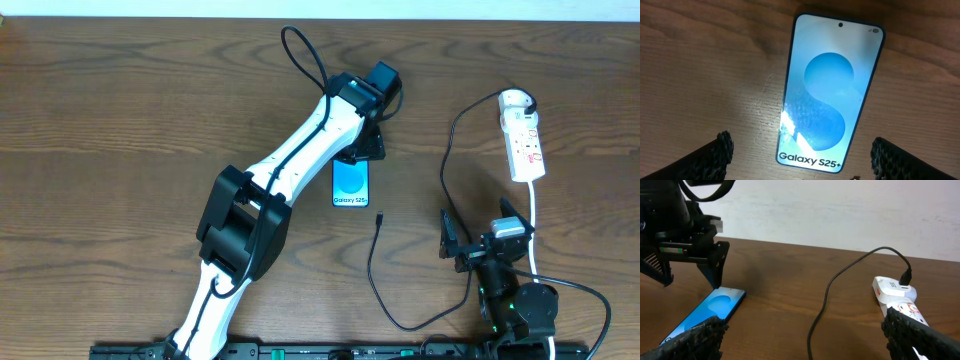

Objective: Plug charger to phone and switch on socket
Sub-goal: 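Move the left gripper forward over the blue phone, then lower the left gripper onto the phone and align with its edges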

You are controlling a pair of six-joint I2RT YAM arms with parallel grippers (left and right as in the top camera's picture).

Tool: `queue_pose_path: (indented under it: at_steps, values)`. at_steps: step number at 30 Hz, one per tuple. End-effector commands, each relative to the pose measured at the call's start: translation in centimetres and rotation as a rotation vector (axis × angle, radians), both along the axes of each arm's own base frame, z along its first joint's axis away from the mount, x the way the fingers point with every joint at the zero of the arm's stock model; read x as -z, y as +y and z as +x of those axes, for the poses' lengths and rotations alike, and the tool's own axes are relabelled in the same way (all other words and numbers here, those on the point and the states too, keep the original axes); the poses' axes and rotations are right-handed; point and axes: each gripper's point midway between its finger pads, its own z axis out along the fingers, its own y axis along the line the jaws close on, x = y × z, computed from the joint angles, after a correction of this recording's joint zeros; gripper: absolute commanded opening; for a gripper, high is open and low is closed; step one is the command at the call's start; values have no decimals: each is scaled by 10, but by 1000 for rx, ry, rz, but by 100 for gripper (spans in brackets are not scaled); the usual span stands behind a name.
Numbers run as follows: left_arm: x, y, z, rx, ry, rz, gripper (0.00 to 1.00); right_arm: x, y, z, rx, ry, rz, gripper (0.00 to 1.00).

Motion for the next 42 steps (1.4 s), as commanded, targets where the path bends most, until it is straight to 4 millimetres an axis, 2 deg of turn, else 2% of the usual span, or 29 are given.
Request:
queue_pose_path:
  at_steps: [1,7,18,24,32,42]
  values:
    - [15,1,-3,4,35,16,90,1,1,0,-5,-1,-11,99]
    - [24,2,-4,24,51,29,90,1,1,0,-5,-1,-11,99]
    - [25,1,-1,42,43,25,90,1,1,0,-5,-1,-11,99]
    - [32,2,-2,41,57,37,90,1,1,0,-5,-1,-11,99]
    - [33,8,5,29,50,31,90,1,1,0,-5,-2,-12,99]
    - [33,5,5,36,52,9,90,1,1,0,-5,-1,-11,99]
